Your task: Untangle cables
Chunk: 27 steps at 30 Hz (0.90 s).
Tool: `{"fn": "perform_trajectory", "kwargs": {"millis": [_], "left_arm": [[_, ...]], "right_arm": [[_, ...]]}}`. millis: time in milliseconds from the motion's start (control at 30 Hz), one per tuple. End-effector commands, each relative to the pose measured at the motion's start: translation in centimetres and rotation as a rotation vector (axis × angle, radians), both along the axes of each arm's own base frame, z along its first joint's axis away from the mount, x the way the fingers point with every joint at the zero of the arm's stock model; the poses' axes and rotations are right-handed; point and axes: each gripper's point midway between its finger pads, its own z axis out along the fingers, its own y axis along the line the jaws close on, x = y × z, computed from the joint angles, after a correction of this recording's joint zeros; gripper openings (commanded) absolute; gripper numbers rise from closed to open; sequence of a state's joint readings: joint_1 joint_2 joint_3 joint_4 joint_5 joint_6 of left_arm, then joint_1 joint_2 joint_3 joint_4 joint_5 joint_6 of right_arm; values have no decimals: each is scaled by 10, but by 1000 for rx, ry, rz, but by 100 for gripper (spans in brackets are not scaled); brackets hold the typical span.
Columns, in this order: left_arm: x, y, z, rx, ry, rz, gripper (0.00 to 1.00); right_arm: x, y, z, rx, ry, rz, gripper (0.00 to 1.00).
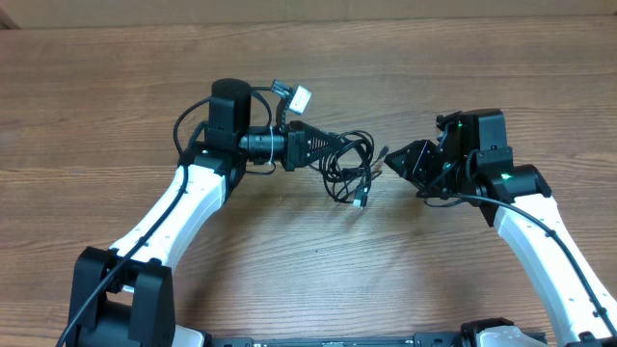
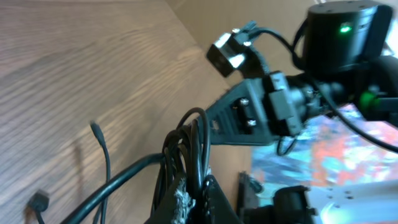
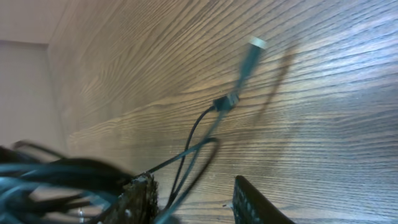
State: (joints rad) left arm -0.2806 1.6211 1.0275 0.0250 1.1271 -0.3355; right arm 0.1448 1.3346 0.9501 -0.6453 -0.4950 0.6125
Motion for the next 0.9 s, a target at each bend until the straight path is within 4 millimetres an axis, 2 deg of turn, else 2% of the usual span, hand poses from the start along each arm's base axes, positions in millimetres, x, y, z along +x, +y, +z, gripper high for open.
{"fn": "perform_trajectory", "kwargs": {"millis": [0, 167, 333, 400, 467, 633, 867], "left_arm": [[7, 3, 11, 25, -141, 16, 4], [-9, -9, 11, 15, -144, -55, 4], [-24, -12, -1, 38, -96, -99, 4], [-34, -13, 4, 4, -75, -145, 4], [-46, -14, 14, -60, -57, -216, 4], [-59, -14, 24, -117, 49, -272, 4], [-59, -13, 24, -115, 100, -262, 4]], "right_arm": [[-2, 9, 10, 49, -15, 45, 42], [-4, 16, 14, 73, -36, 98, 45], [-11, 22, 17, 23, -168, 290, 44], [-14, 21, 15, -27, -229, 375, 44], [-16, 20, 12, -78, -284, 453, 50], [-15, 21, 14, -85, -322, 484, 57], [-30, 54, 53, 155, -478, 650, 57]]}}
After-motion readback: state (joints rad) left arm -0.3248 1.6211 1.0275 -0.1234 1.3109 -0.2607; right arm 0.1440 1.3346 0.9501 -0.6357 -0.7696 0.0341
